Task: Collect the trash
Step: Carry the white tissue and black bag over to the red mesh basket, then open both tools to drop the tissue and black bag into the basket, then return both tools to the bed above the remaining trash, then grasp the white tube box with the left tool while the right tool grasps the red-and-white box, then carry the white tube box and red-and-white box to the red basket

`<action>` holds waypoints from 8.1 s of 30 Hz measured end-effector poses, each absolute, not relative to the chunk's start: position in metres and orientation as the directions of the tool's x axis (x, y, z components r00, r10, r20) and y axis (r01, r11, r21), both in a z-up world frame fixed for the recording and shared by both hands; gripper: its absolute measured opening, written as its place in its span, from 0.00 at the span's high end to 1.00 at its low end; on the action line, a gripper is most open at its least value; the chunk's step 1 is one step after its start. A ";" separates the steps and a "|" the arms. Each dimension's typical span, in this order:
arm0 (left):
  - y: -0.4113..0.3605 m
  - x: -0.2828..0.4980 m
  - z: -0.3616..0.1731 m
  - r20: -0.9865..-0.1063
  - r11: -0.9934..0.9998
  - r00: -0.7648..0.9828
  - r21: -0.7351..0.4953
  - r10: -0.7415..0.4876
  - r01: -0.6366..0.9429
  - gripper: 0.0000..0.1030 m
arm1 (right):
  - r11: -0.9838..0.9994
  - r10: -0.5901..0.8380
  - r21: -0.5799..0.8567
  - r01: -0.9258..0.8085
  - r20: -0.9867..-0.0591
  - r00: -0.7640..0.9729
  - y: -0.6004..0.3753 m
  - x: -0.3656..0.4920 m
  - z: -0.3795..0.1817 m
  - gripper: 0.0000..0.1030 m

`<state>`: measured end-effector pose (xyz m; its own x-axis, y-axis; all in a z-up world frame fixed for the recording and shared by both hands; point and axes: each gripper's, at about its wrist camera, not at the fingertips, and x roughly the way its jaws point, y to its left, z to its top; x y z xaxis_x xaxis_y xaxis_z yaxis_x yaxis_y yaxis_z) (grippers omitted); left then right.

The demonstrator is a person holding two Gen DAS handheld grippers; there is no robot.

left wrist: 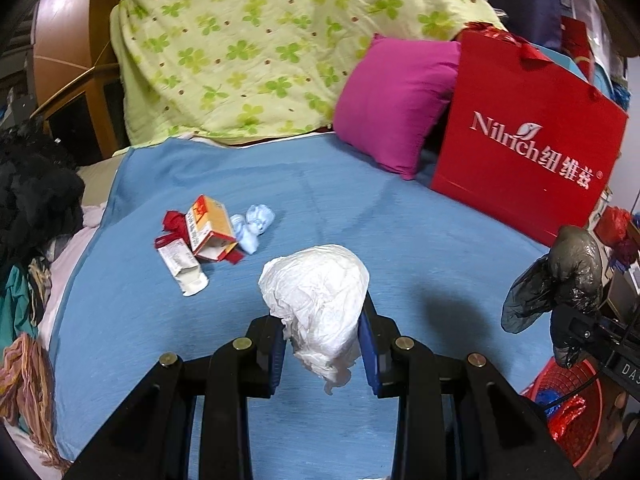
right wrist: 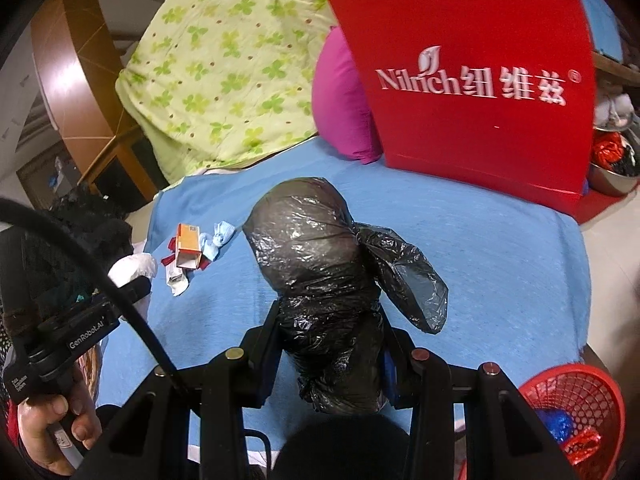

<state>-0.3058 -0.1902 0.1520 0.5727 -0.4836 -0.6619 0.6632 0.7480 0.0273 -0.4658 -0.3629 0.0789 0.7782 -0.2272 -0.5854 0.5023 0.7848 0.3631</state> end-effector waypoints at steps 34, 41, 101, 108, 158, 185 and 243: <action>-0.254 -0.376 0.153 -0.673 0.597 0.512 0.129 -0.533 0.792 0.67 | 0.672 -0.337 0.402 0.622 -0.583 0.740 -0.390 -0.555 0.068 0.58; -0.271 -0.395 0.152 -0.676 0.558 0.489 0.137 -0.551 0.818 0.67 | 0.636 -0.365 0.410 0.654 -0.587 0.723 -0.398 -0.583 0.063 0.58; -0.219 -0.320 0.086 -0.778 0.623 0.353 -0.063 -0.520 0.779 0.27 | 0.561 -0.437 0.186 0.807 -0.761 0.479 -0.395 -0.579 0.055 0.24; -0.150 -0.235 0.073 -0.782 0.806 0.478 -0.054 -0.401 0.589 0.27 | 0.787 -0.415 0.054 0.615 -0.692 0.591 -0.336 -0.458 0.090 0.24; -0.118 -0.049 0.021 -0.812 0.954 0.553 -0.019 -0.189 0.298 0.63 | 0.890 -0.093 0.269 0.368 -0.683 0.724 -0.298 -0.308 0.020 0.23; -0.042 -0.060 0.027 -0.818 0.972 0.527 -0.165 -0.231 0.169 0.61 | 0.941 0.022 0.248 0.229 -0.722 0.692 -0.244 -0.071 0.057 0.23; -0.034 -0.104 0.029 -0.767 0.972 0.598 -0.168 -0.234 0.164 0.60 | 0.843 -0.080 0.260 0.470 -0.804 0.589 -0.363 -0.274 0.032 0.20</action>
